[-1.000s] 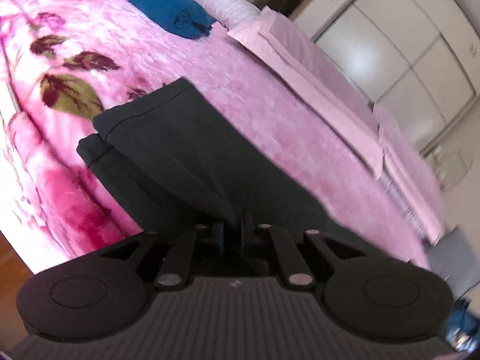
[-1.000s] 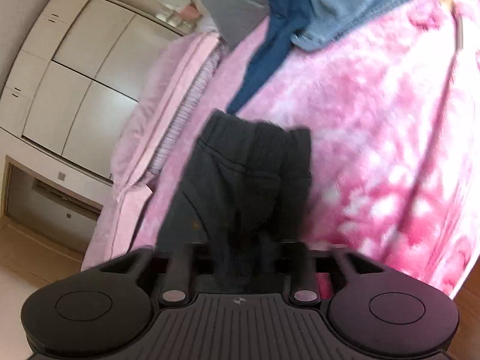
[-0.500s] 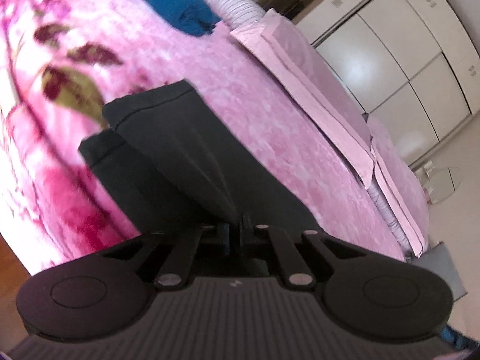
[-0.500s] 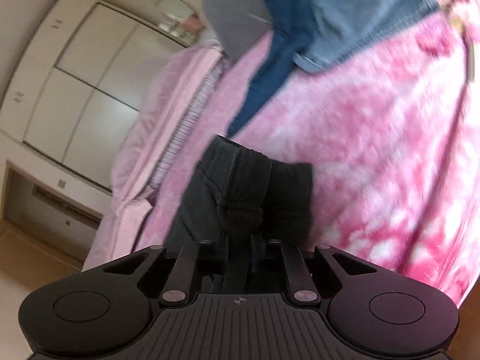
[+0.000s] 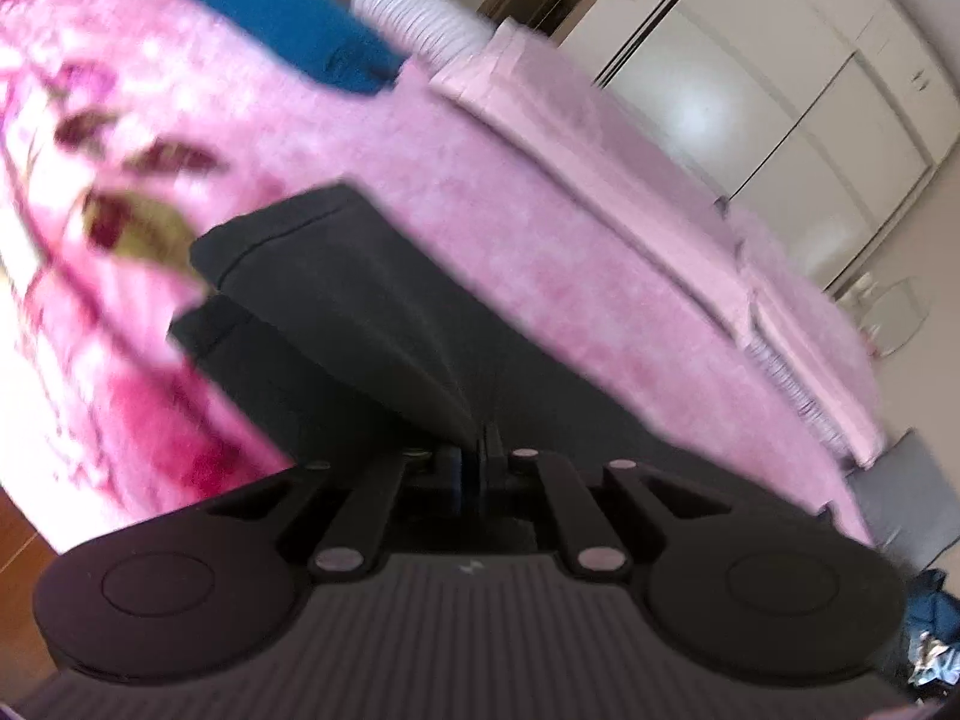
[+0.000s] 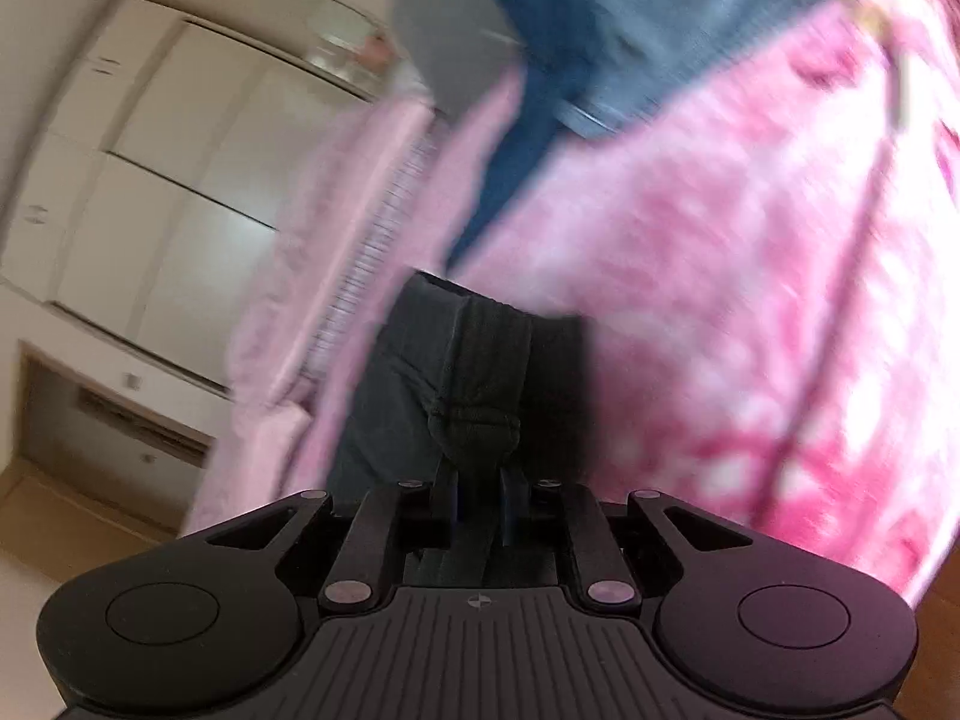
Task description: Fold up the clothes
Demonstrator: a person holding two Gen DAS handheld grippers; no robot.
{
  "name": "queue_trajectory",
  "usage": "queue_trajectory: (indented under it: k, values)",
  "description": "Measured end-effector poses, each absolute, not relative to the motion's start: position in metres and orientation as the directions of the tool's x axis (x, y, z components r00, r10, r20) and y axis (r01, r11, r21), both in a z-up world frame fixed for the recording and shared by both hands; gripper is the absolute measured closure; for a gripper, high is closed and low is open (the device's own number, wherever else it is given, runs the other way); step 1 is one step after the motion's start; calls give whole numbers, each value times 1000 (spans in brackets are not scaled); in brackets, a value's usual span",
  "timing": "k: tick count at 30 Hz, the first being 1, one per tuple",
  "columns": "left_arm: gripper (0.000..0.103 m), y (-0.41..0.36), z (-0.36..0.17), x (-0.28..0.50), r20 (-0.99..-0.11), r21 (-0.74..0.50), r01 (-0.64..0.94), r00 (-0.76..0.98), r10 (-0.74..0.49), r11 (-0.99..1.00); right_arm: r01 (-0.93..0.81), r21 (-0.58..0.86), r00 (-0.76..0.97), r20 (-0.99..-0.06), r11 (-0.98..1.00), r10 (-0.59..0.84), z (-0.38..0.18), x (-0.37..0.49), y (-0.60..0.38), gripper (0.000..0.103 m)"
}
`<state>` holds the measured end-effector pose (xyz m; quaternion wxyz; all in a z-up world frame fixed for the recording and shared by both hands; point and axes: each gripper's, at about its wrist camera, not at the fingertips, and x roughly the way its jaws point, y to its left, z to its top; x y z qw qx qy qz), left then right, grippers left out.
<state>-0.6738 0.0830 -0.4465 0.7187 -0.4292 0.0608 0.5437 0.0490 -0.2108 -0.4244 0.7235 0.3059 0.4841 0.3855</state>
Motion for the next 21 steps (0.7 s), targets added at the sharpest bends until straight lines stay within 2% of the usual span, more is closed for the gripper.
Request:
queue_trajectory:
  k: [2,5,7,10,15,21]
  values:
    - [91,80,-448,-677,-543,-567,-823,395,741,23,-217,834,230,-461,507,857,-435,50,-213,92]
    - [86,79,-446,-686,-524,-583,-812,384,760,8,-220,832,238,-461,510,855,-434,49,-211,91]
    - [87,77,-444,-691,-509,-589,-808,379,772,9,-226,825,236,-470,518,851,-433,50,-210,91]
    - [100,76,-441,-699,-486,-597,-802,372,790,11,-217,824,230,-478,524,848,-432,51,-210,91]
    - [100,72,-437,-710,-451,-605,-796,369,813,25,-287,789,267,-478,543,836,-411,51,-209,92]
    - [99,73,-461,-713,-492,-623,-782,379,783,-12,-272,790,280,-481,549,831,-411,56,-205,92]
